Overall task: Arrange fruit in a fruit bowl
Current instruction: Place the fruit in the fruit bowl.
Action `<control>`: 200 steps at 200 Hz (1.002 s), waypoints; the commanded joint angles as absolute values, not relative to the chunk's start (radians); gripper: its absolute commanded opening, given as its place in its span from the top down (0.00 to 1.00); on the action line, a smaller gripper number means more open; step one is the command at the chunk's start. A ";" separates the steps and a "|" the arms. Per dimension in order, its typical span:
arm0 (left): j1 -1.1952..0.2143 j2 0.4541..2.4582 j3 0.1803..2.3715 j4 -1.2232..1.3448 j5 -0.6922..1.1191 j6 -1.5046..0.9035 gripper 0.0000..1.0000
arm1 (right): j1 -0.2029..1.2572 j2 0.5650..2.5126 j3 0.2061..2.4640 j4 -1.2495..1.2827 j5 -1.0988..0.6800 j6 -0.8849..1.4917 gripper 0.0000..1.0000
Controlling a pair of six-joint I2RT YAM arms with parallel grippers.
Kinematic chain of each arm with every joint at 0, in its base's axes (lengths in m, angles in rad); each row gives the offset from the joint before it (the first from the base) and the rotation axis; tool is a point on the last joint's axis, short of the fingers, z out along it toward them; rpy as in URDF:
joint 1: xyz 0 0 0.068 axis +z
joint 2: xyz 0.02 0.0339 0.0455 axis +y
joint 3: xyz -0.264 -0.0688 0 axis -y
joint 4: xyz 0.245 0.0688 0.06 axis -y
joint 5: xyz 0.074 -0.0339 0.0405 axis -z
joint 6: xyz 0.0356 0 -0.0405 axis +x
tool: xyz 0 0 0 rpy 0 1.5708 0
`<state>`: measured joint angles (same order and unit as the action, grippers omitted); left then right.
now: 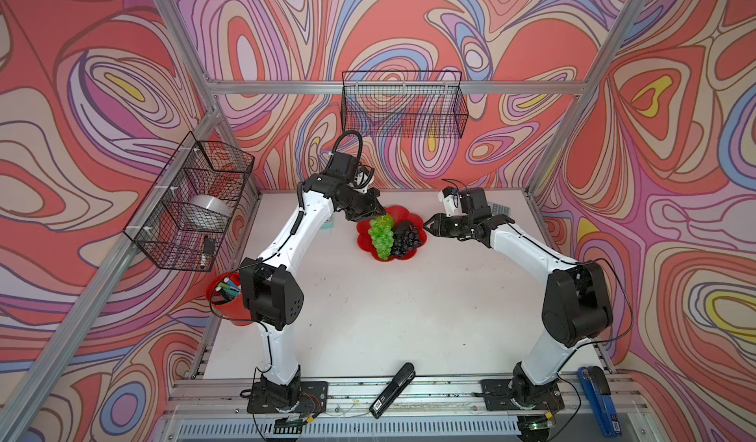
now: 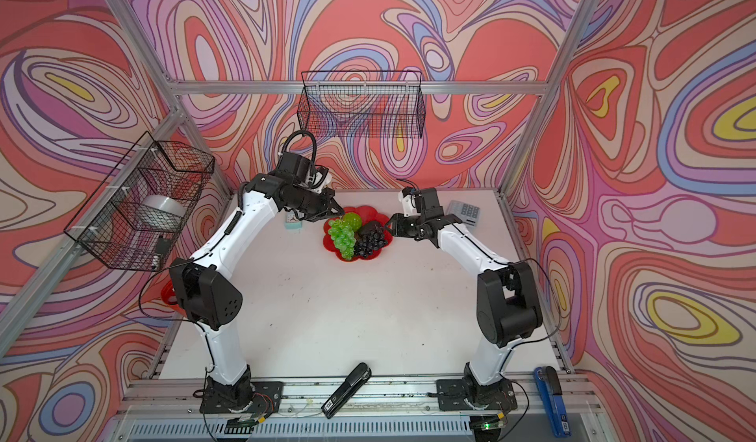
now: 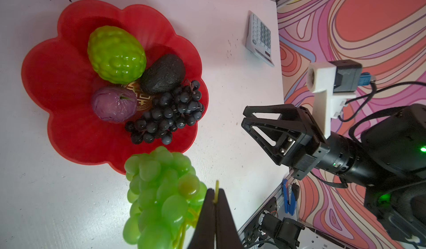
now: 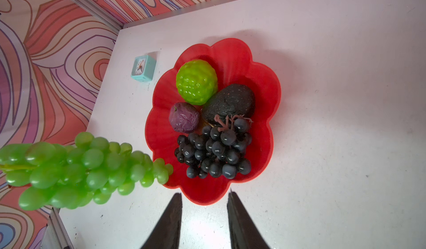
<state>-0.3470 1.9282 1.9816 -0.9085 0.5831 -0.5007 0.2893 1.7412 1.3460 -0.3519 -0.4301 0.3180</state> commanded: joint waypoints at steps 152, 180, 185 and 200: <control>-0.309 2.051 2.023 -0.934 0.468 -0.426 1.00 | 0.287 1.805 1.364 -0.392 -0.427 0.272 0.64; -0.296 2.091 2.055 -0.927 0.455 -0.430 1.00 | 0.286 1.810 1.371 -0.403 -0.419 0.256 0.64; -0.294 2.098 2.063 -0.929 0.448 -0.433 1.00 | 0.287 1.810 1.371 -0.403 -0.417 0.253 0.65; -0.286 2.118 2.089 -0.922 0.439 -0.440 1.00 | 0.287 1.807 1.375 -0.406 -0.415 0.250 0.64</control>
<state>-0.3058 2.0811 2.0361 -0.9100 0.4736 -0.4477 0.2893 1.8046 1.3468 -0.3935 -0.4297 0.2749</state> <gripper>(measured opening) 0.050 0.357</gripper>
